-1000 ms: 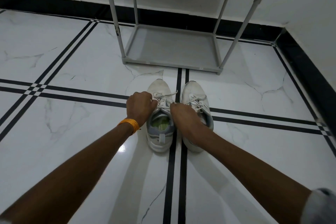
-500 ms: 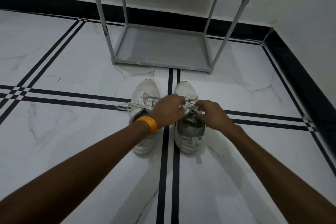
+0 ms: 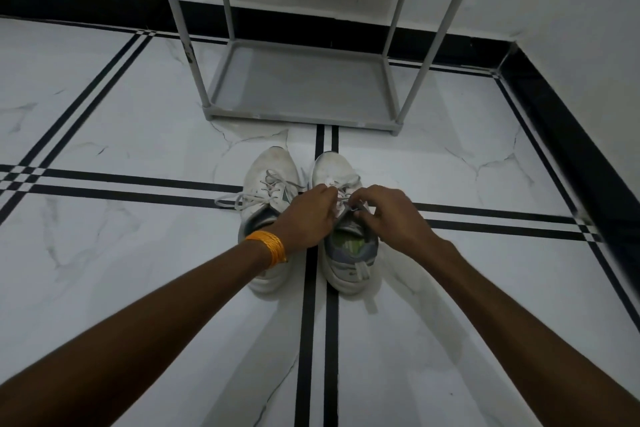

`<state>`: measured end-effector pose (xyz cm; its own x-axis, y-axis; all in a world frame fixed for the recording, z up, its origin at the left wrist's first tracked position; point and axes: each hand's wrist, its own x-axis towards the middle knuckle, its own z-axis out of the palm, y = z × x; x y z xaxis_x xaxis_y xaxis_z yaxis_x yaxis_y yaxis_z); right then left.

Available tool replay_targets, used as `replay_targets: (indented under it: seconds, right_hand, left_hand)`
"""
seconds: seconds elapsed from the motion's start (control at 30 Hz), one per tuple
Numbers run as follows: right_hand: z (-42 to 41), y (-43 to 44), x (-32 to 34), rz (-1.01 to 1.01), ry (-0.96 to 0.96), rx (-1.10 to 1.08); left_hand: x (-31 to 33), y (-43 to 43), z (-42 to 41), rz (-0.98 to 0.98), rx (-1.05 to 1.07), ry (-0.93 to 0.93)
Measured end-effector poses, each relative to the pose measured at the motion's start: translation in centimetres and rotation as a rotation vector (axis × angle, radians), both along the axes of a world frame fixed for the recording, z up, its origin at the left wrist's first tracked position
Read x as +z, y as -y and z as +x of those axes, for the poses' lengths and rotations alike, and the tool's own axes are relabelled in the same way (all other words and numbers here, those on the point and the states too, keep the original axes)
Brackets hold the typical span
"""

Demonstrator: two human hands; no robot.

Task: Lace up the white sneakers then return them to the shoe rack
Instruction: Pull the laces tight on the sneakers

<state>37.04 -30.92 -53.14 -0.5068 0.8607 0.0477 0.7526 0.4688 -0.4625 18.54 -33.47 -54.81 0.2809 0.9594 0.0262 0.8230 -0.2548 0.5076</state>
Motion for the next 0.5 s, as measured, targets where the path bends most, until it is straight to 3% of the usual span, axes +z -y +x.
replay_targets:
  seconds: [0.07,0.23,0.33,0.4,0.5]
  right_hand:
    - [0.0,-0.4,0.7,0.025,0.067,-0.006]
    - [0.5,-0.5,1.0,-0.103,-0.038,-0.03]
    - [0.9,-1.4,1.0,-0.051,0.238,-0.029]
    - [1.5,-1.9,1.2,-0.089,0.304,-0.036]
    - [2.6,-1.5,1.8,-0.134,-0.021,-0.084]
  left_hand:
    - [0.1,0.0,-0.2,0.001,0.001,0.004]
    - [0.4,0.0,-0.6,-0.011,0.029,0.017]
    - [0.5,0.1,-0.6,-0.015,0.028,0.008]
    - [0.7,0.1,-0.6,-0.025,0.039,0.016]
    - [0.9,0.1,-0.5,-0.061,0.09,0.098]
